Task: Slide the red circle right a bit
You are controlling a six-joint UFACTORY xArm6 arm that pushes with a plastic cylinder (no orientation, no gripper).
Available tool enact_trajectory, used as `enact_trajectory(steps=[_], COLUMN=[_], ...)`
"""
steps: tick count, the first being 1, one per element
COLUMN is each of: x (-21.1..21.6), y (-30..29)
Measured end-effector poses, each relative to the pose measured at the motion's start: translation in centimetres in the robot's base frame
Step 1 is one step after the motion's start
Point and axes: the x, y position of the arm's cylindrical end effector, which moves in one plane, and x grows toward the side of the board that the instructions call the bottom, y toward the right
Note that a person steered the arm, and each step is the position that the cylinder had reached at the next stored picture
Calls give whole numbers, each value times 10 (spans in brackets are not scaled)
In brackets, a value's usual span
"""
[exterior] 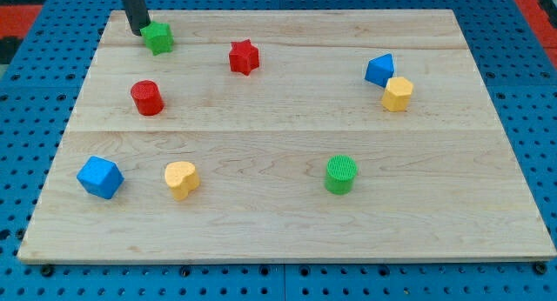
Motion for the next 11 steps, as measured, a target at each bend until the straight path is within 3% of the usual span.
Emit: enact_trajectory(steps=[2, 4, 7, 8, 9, 11], x=[1, -4, 163, 165, 165, 183], y=[22, -43, -65, -61, 7, 26])
